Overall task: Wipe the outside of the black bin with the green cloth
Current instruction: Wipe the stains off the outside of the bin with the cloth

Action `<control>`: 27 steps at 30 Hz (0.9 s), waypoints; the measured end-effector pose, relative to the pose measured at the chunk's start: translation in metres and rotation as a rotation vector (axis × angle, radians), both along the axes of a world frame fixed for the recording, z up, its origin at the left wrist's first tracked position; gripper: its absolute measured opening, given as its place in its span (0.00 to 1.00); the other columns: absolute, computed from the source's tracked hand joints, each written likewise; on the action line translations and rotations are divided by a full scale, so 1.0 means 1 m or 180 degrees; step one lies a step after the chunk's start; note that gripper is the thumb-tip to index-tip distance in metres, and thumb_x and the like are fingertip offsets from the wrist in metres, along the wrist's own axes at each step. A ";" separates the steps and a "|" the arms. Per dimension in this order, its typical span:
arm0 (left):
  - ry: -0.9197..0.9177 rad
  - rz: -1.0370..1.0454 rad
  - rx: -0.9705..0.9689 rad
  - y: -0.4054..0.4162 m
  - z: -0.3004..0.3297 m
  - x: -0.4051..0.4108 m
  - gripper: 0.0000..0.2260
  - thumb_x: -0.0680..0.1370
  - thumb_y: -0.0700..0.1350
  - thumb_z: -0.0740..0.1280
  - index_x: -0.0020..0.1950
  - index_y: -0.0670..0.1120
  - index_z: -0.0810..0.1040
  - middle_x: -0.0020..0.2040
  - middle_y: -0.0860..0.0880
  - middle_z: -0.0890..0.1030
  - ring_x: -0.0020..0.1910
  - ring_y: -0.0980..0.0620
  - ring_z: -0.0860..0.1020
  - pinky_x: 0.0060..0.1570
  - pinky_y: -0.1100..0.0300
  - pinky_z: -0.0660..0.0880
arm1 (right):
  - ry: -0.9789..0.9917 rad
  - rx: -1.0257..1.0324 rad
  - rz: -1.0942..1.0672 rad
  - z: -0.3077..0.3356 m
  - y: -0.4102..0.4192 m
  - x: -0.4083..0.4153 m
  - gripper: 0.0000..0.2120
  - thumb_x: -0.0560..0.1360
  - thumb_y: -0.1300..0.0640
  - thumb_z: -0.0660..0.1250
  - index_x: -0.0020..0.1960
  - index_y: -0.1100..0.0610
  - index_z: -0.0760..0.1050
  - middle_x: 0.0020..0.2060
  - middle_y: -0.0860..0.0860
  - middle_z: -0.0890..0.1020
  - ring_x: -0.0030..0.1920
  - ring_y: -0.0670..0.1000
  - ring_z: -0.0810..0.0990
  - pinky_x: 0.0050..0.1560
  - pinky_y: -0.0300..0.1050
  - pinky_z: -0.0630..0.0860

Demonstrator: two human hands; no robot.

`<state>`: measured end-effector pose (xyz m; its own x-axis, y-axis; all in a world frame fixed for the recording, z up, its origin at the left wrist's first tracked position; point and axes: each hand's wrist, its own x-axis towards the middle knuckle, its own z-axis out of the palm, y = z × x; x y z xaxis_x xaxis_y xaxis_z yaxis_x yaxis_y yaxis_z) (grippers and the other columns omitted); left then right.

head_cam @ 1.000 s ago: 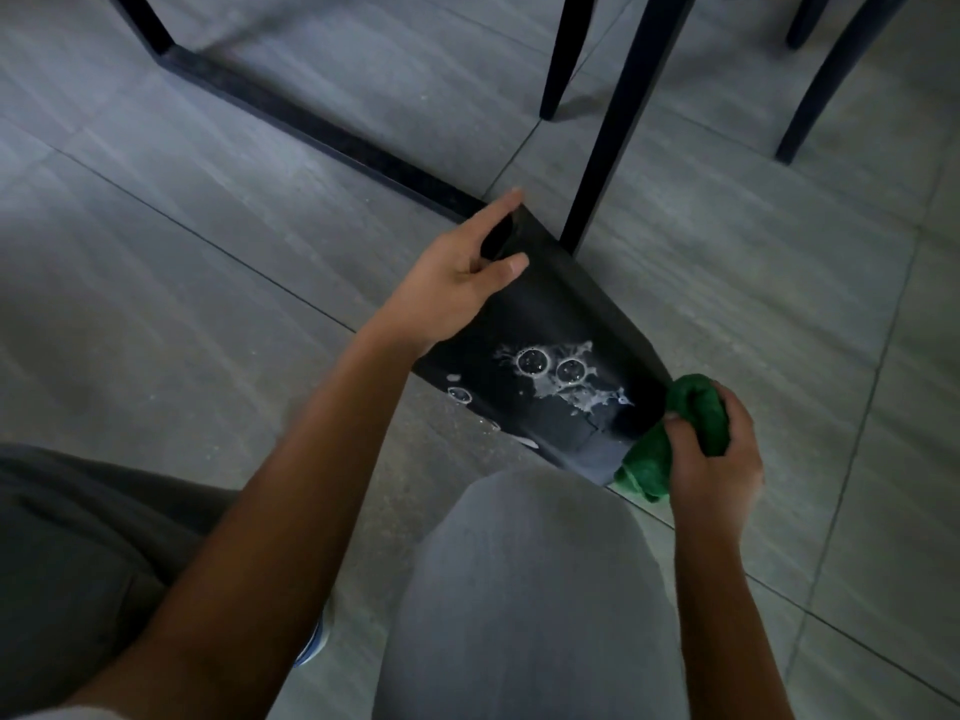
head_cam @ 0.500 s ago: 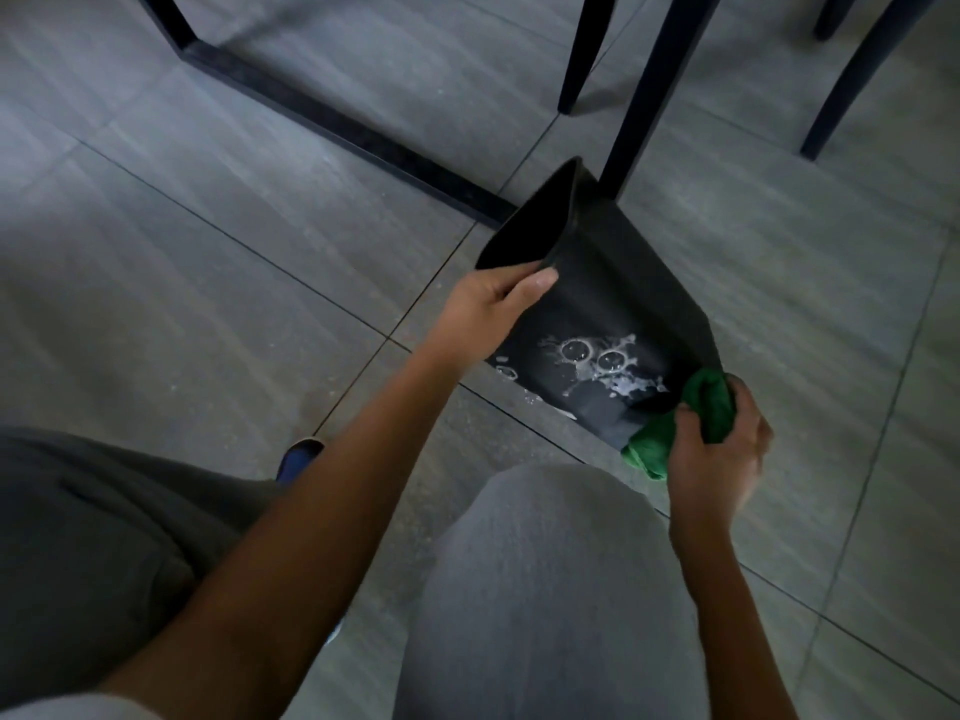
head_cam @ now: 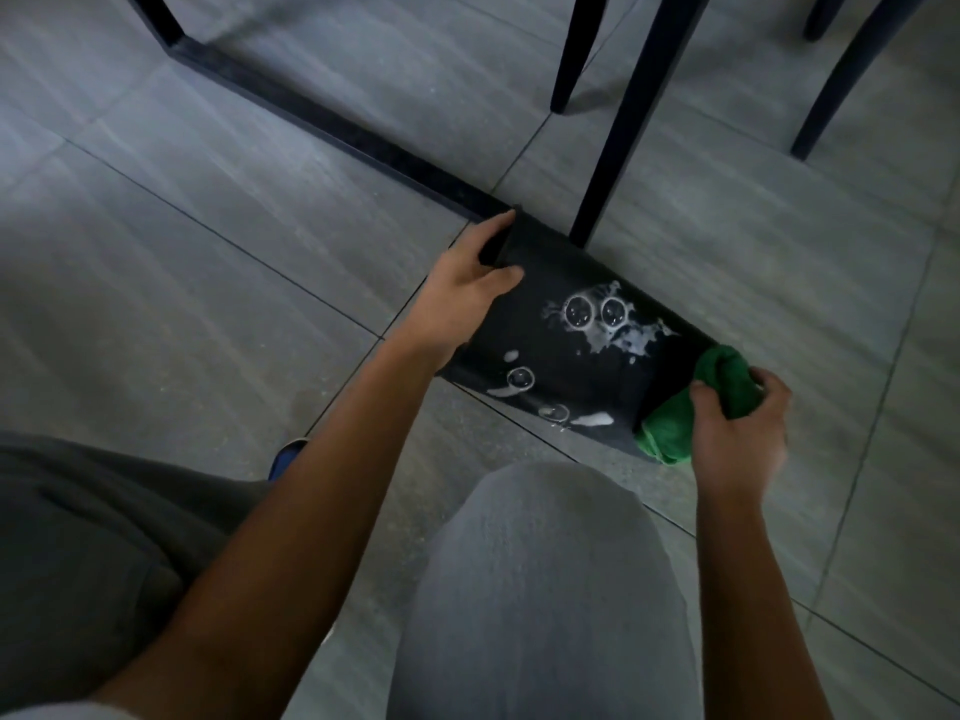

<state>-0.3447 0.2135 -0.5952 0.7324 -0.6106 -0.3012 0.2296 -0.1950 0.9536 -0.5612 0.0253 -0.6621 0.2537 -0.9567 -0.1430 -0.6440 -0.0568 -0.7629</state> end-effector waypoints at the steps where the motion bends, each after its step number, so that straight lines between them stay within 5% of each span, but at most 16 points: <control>1: 0.0137 0.0034 -0.0046 0.002 -0.004 -0.001 0.20 0.84 0.40 0.62 0.75 0.52 0.68 0.59 0.46 0.83 0.52 0.50 0.85 0.50 0.56 0.83 | 0.0056 -0.0004 0.0052 0.000 0.001 0.002 0.28 0.75 0.49 0.73 0.72 0.50 0.69 0.64 0.53 0.80 0.61 0.58 0.80 0.59 0.51 0.75; 5: -0.0020 0.0033 0.0189 0.008 -0.011 0.002 0.15 0.85 0.49 0.60 0.72 0.56 0.72 0.56 0.54 0.84 0.50 0.58 0.85 0.48 0.66 0.80 | 0.0035 -0.0020 0.0227 0.003 -0.002 0.004 0.25 0.74 0.48 0.73 0.70 0.50 0.74 0.59 0.49 0.82 0.57 0.52 0.80 0.58 0.49 0.77; 9: 0.0047 0.0226 0.0282 0.017 -0.022 0.011 0.18 0.85 0.50 0.60 0.76 0.50 0.70 0.59 0.49 0.85 0.53 0.52 0.85 0.58 0.55 0.81 | -0.0750 0.0512 -0.0195 0.019 -0.021 0.004 0.08 0.80 0.52 0.65 0.54 0.54 0.80 0.40 0.43 0.85 0.42 0.45 0.83 0.44 0.40 0.77; 12: 0.0141 0.0288 0.0366 0.023 -0.029 0.008 0.16 0.86 0.50 0.59 0.73 0.49 0.73 0.54 0.50 0.85 0.47 0.55 0.86 0.50 0.61 0.83 | -0.0965 0.0787 -0.0364 0.017 -0.023 -0.004 0.16 0.86 0.60 0.52 0.42 0.53 0.69 0.25 0.39 0.78 0.30 0.41 0.77 0.36 0.36 0.74; 14: 0.0159 0.0290 0.0385 0.023 -0.031 0.003 0.12 0.86 0.49 0.59 0.68 0.53 0.74 0.51 0.51 0.85 0.43 0.58 0.86 0.41 0.68 0.80 | -0.0851 0.0895 -0.0081 0.003 -0.015 -0.004 0.16 0.87 0.61 0.52 0.41 0.53 0.65 0.27 0.41 0.76 0.37 0.44 0.75 0.42 0.35 0.72; 16: 0.0152 0.0243 0.0397 0.020 -0.033 -0.003 0.09 0.86 0.48 0.58 0.63 0.56 0.74 0.49 0.51 0.84 0.40 0.60 0.85 0.37 0.71 0.78 | -0.1088 0.1706 -0.0129 -0.005 -0.004 -0.006 0.12 0.86 0.62 0.57 0.44 0.55 0.70 0.37 0.47 0.77 0.51 0.54 0.78 0.53 0.38 0.74; 17: 0.0123 0.0224 0.0413 0.020 -0.034 -0.004 0.08 0.86 0.47 0.58 0.60 0.57 0.74 0.48 0.51 0.84 0.39 0.60 0.85 0.37 0.71 0.78 | -0.1123 0.1787 -0.0011 -0.001 -0.002 -0.006 0.04 0.83 0.62 0.62 0.51 0.58 0.74 0.45 0.50 0.78 0.58 0.56 0.78 0.60 0.42 0.75; 18: 0.0110 0.0208 0.0411 0.019 -0.035 -0.005 0.08 0.86 0.47 0.58 0.59 0.58 0.74 0.48 0.52 0.84 0.39 0.60 0.85 0.37 0.71 0.77 | -0.1155 0.1646 0.0250 0.001 -0.001 -0.006 0.10 0.80 0.62 0.64 0.61 0.60 0.75 0.53 0.52 0.80 0.63 0.54 0.79 0.65 0.47 0.76; 19: 0.0109 0.0196 0.0407 0.019 -0.036 -0.005 0.07 0.86 0.48 0.58 0.59 0.59 0.73 0.48 0.52 0.84 0.40 0.61 0.85 0.37 0.72 0.77 | -0.1513 0.1626 0.0364 0.005 0.000 -0.002 0.18 0.78 0.65 0.65 0.68 0.61 0.74 0.57 0.53 0.81 0.62 0.51 0.81 0.62 0.47 0.78; 22: 0.0094 0.0168 0.0466 0.019 -0.037 -0.004 0.07 0.86 0.49 0.58 0.61 0.59 0.72 0.49 0.53 0.83 0.40 0.62 0.84 0.37 0.73 0.77 | -0.2031 0.1459 -0.0045 0.017 -0.003 0.013 0.15 0.80 0.65 0.63 0.66 0.64 0.77 0.47 0.52 0.86 0.47 0.50 0.86 0.47 0.45 0.81; 27: 0.0002 0.0087 0.0515 0.019 -0.037 -0.001 0.09 0.86 0.49 0.57 0.64 0.54 0.73 0.51 0.52 0.83 0.41 0.62 0.84 0.37 0.74 0.76 | -0.0776 0.0537 0.0209 0.020 -0.010 0.014 0.22 0.81 0.56 0.65 0.74 0.53 0.70 0.65 0.52 0.80 0.61 0.51 0.81 0.66 0.55 0.78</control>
